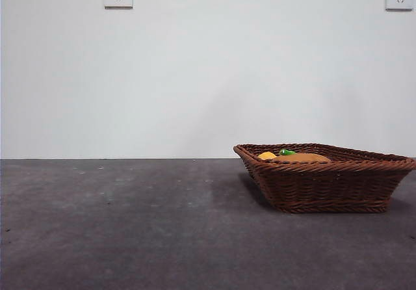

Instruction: Help me put the vegetables on the table into the basket

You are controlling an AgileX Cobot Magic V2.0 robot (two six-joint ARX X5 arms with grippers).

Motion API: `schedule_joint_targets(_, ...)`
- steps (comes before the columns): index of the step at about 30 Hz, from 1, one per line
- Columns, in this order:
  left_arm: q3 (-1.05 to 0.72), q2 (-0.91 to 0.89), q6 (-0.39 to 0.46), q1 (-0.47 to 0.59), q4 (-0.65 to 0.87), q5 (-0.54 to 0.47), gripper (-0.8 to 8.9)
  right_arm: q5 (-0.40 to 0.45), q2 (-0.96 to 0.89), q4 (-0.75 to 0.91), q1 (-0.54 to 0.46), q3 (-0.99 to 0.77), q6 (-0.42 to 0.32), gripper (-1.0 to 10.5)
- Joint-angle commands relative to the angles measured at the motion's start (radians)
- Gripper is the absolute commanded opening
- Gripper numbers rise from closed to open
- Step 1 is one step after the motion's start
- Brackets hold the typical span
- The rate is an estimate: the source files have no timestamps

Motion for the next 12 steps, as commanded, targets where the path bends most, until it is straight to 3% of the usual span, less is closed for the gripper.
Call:
schedule_joint_targets(1, -0.01, -0.002, 0.031, 0.002, 0.003, -0.002, -0.03, 0.0, 0.004, 0.006, 0.0, -0.006, -0.005, 0.0)
schedule_joint_targets(12, -0.01, -0.002, 0.06, 0.002, 0.007, 0.001, -0.03, 0.001, 0.004, 0.006, 0.0, -0.006, -0.005, 0.0)
